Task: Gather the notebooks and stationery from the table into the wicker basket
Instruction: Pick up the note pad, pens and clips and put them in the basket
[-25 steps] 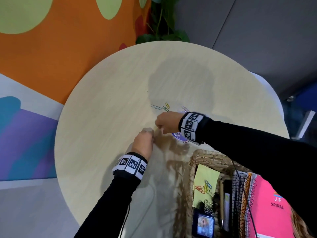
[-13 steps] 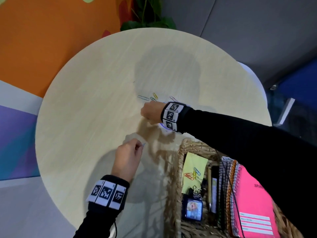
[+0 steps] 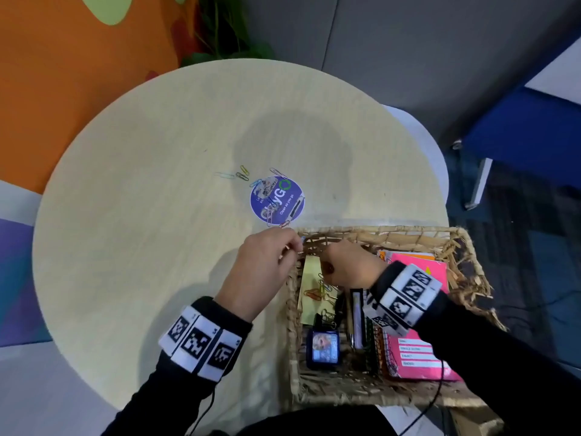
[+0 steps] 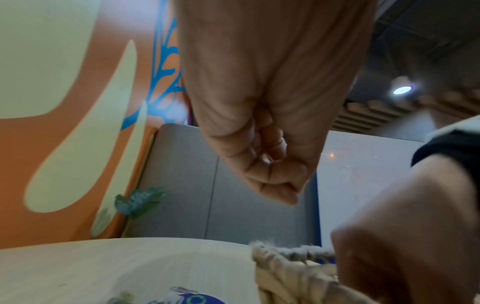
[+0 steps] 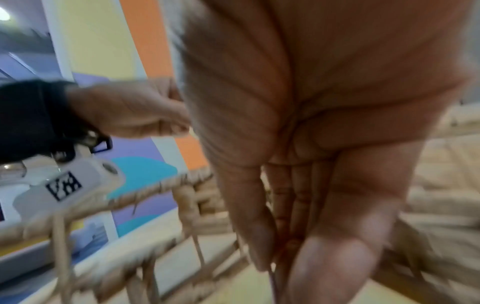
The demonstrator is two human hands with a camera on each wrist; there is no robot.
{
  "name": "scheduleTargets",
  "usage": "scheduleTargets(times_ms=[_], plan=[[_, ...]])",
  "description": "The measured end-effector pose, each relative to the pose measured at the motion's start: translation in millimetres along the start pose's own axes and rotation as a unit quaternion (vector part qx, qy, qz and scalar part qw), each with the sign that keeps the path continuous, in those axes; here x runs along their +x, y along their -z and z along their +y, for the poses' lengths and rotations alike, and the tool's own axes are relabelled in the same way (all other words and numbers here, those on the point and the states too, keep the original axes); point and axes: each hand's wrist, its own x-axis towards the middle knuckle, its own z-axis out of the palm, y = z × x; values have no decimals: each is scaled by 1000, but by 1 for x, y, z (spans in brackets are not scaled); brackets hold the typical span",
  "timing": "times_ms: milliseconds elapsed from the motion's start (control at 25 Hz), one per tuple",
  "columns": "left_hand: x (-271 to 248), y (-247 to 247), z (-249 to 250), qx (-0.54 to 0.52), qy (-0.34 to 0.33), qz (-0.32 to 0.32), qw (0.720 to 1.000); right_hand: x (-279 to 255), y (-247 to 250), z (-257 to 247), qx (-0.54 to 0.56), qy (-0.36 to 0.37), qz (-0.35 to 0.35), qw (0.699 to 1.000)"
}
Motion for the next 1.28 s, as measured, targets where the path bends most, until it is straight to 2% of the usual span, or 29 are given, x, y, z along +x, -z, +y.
scheduleTargets(times_ms=[120,200,280,400,480,560,600,640,680,720,760,840,880,920,1000,1120,1280], plan=[[0,-14,13,79,-15,-74,994,19,-23,1,-8,-31,7,999],[1,-26,19,188,-5,-160,969,26,-28,-2,-19,-37,3,999],[1,-40,23,294,-18,-240,925,28,-25,1,-12,-46,18,999],[-4,-60,32,407,-39,-307,859,8,-13,16,40,-65,87,993],[-3,-74,36,446,-20,-357,821,-14,-11,29,98,-63,152,982],[-1,-84,37,477,8,-423,770,-35,-16,37,154,-52,204,966],[0,-86,36,493,13,-445,747,-44,-19,38,166,-46,216,961],[0,-88,36,499,10,-458,735,-51,-25,39,171,-44,218,960],[1,-87,35,497,3,-455,739,-57,-28,39,179,-42,220,958],[1,-85,34,477,-9,-437,762,-61,-31,40,194,-44,221,955],[3,-79,33,434,-21,-402,806,-64,-31,40,211,-43,224,950],[11,-58,29,273,-19,-286,918,-68,-25,40,239,-32,239,941],[19,-41,23,191,-9,-215,958,-69,-16,38,248,-24,250,936],[29,-25,15,137,1,-149,979,-69,-7,35,257,-16,264,930],[56,10,-13,95,23,-38,995,-62,19,28,272,-5,293,917],[97,44,-74,112,74,67,989,-42,58,17,288,17,318,903],[140,55,-145,153,136,61,977,6,95,0,227,41,295,927]])
